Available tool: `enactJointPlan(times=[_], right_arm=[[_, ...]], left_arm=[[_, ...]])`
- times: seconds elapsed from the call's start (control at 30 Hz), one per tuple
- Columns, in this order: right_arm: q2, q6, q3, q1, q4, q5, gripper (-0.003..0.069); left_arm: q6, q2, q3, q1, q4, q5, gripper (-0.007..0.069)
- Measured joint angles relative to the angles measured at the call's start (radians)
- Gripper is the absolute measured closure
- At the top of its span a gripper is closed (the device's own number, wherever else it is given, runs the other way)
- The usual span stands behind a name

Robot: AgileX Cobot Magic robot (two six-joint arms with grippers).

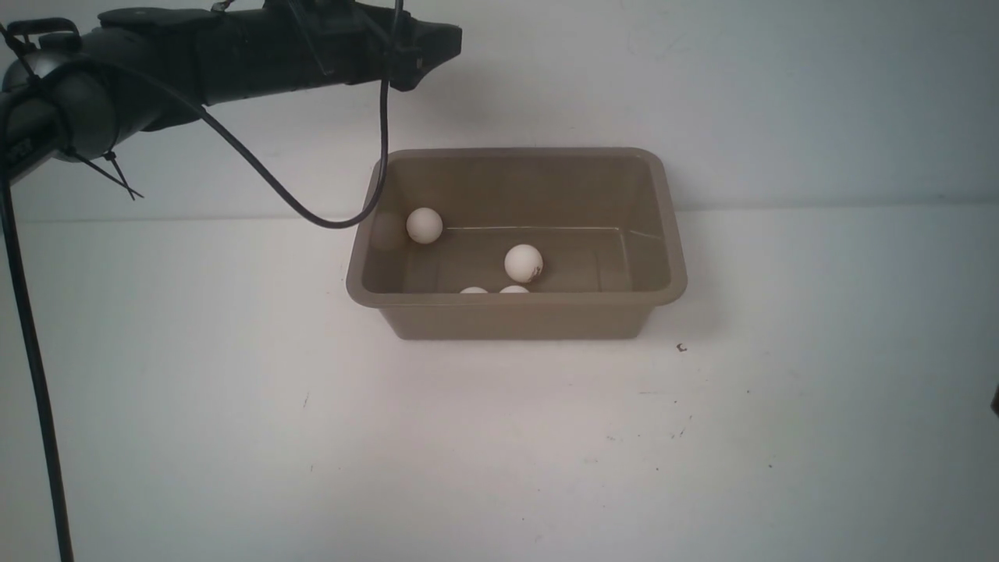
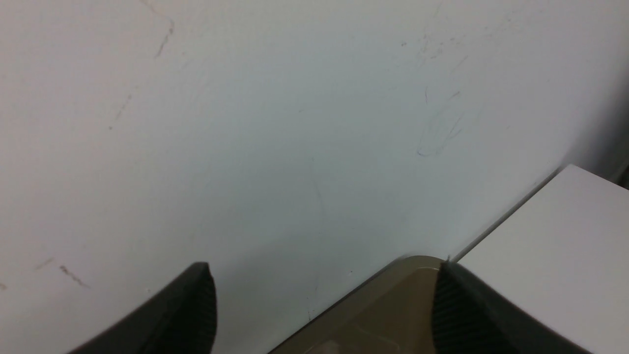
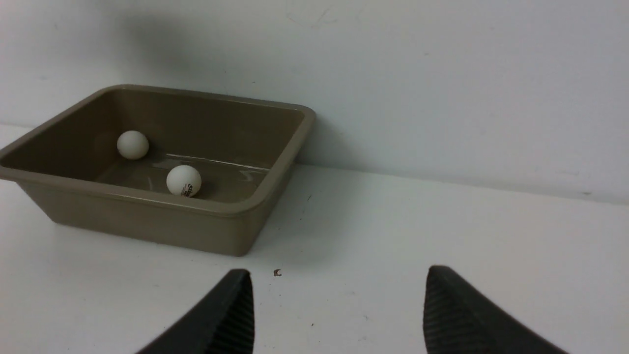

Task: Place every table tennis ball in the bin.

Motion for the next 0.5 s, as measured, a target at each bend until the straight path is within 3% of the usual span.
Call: enactJointPlan(times=[0.3, 0.5], right_arm=[[0.000, -0.003, 0.019, 0.000, 0.019, -0.001, 0.0236], [0.000, -0.004, 0.019, 0.000, -0.079, 0.058, 0.0236]], left_arm=[[0.000, 0.000, 0.000, 0.000, 0.000, 0.008, 0.0094], [0.000, 0.000, 0.000, 0.000, 0.000, 0.008, 0.0094]])
